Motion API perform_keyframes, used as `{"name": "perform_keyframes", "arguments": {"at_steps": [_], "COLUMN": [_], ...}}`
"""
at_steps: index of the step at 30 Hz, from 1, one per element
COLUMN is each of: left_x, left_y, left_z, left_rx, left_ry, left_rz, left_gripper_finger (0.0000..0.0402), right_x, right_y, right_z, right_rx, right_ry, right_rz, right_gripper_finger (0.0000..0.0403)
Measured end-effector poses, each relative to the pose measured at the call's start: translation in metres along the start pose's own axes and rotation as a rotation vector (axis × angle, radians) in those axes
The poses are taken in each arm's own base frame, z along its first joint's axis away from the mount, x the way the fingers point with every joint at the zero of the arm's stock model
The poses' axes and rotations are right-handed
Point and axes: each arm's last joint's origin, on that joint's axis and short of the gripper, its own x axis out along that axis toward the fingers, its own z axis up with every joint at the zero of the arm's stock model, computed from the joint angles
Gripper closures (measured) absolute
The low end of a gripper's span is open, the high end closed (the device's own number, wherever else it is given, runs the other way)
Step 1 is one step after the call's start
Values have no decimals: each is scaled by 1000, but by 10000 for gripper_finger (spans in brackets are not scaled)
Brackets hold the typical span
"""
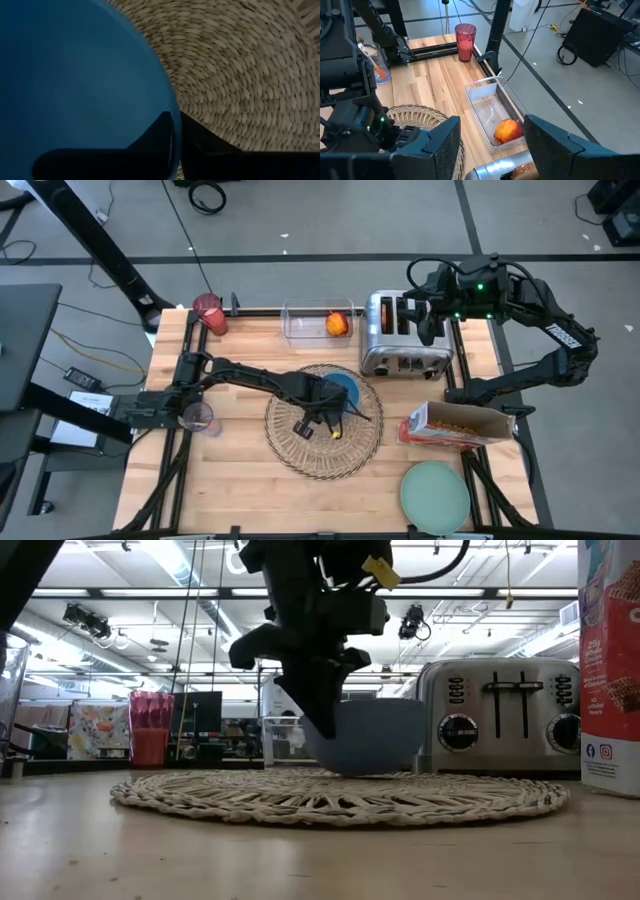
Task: Arrange a breakfast setting
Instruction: Put the blue bowl on the brown placemat
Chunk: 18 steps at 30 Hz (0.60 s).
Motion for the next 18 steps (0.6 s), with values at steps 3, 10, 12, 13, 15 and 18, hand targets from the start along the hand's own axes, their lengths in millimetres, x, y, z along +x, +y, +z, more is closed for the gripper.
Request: {"name": "perform_keyframes", "arguments": {"at_steps": [3, 10, 12, 13, 15, 18], "left_x": [0, 0, -3, -6, -14, -24], "left_y": [-1, -2, -3, -3, -1, -4], "left_z": [-1, -4, -3, -2, 3, 4], "left_rx": [19, 50, 61, 66, 72, 73], "left_ry": [8, 41, 57, 67, 70, 100], "left_rz": [-5, -13, 7, 16, 36, 17], "left_gripper_finger": [364, 392, 393, 392, 392, 392], "right_x": [0, 0, 0, 0, 0, 0], "right_y": [0, 0, 0, 0, 0, 0], "right_z": [0, 0, 0, 0, 0, 0], "right_rx": [0, -1, -1, -1, -2, -2], "right_ry": [0, 0, 0, 0, -1, 0], "right_rz": [0, 0, -4, -7, -8, -8], "right_gripper_finger": [179, 179, 179, 179, 179, 179]}}
